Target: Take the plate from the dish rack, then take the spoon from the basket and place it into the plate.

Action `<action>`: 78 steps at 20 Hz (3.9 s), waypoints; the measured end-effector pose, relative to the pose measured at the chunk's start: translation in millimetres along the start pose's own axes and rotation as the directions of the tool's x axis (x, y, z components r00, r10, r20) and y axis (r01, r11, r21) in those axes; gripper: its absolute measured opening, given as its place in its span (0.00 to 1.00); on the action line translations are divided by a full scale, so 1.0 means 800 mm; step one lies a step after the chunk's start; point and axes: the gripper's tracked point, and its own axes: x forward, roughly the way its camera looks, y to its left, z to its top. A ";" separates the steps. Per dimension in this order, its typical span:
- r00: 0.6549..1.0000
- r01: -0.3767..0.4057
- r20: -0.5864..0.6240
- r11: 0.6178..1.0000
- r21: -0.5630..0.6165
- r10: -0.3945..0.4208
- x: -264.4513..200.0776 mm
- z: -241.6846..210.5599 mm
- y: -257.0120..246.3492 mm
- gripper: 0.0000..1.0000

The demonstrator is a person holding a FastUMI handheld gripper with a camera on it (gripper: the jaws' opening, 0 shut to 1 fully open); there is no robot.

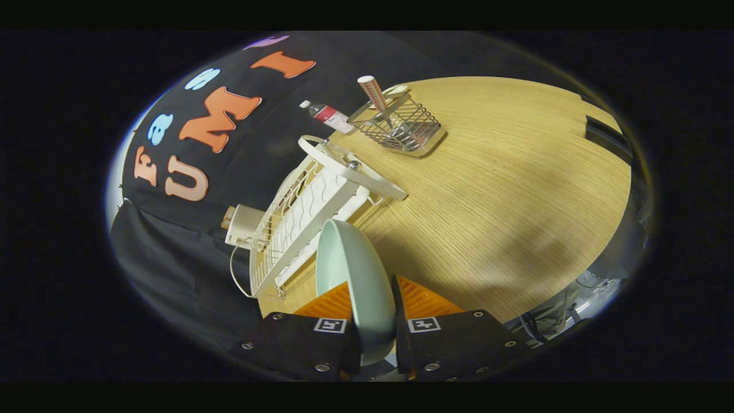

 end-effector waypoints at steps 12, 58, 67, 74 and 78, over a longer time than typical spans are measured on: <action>0.995 0.095 -0.009 0.991 -0.099 -0.096 -0.011 0.015 -0.014 0.47; 0.728 0.366 0.660 0.709 -0.603 0.186 -0.179 0.363 0.187 0.99; 0.846 0.385 0.532 0.723 -0.574 -0.028 -0.040 0.315 0.032 0.88; 0.865 0.372 0.499 0.737 -0.564 -0.054 -0.016 0.312 0.016 0.26; 0.847 0.377 0.531 0.713 -0.592 -0.006 -0.057 0.319 0.052 0.08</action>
